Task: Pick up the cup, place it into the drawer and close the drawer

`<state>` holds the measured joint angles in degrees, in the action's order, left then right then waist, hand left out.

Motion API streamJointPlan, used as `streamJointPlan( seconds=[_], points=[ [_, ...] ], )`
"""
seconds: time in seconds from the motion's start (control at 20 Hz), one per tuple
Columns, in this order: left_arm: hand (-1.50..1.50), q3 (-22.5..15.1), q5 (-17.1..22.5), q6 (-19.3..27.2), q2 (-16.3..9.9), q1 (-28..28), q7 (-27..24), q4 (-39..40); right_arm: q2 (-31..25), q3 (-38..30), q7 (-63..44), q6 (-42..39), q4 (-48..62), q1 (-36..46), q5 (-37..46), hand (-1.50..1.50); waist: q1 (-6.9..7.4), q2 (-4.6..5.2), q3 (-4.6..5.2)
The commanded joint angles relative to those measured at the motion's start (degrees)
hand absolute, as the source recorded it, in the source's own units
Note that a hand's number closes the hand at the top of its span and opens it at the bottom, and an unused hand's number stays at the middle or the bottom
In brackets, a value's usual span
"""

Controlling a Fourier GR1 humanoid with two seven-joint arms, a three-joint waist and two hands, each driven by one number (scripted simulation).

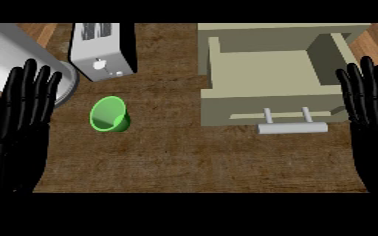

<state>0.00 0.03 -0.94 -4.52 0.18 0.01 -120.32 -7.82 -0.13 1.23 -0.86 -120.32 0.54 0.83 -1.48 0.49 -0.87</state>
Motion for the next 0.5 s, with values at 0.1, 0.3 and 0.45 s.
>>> streamJointPlan(
  seconds=[0.1, 0.3, 0.45],
  points=[
    [-1.5, 5.05, 10.52, -9.53, -6.17, -5.9, -0.24, 5.35, 3.37, 1.83, 1.86, 2.38, 4.49, 3.01, 2.23, -1.5, 1.47, -0.37, 0.89],
    [-1.5, 6.13, 21.65, -12.66, -3.96, -3.36, 3.18, 13.41, 0.66, 4.42, -3.58, -3.43, 3.49, -0.88, -1.46, -1.5, 1.16, 0.0, 1.04],
    [-1.5, 7.97, 24.68, -13.55, -5.48, -6.52, 5.32, 16.28, -0.95, 1.58, -6.23, -4.7, 7.79, 5.35, -4.01, -1.5, 1.65, -0.28, 0.9]
  ],
)
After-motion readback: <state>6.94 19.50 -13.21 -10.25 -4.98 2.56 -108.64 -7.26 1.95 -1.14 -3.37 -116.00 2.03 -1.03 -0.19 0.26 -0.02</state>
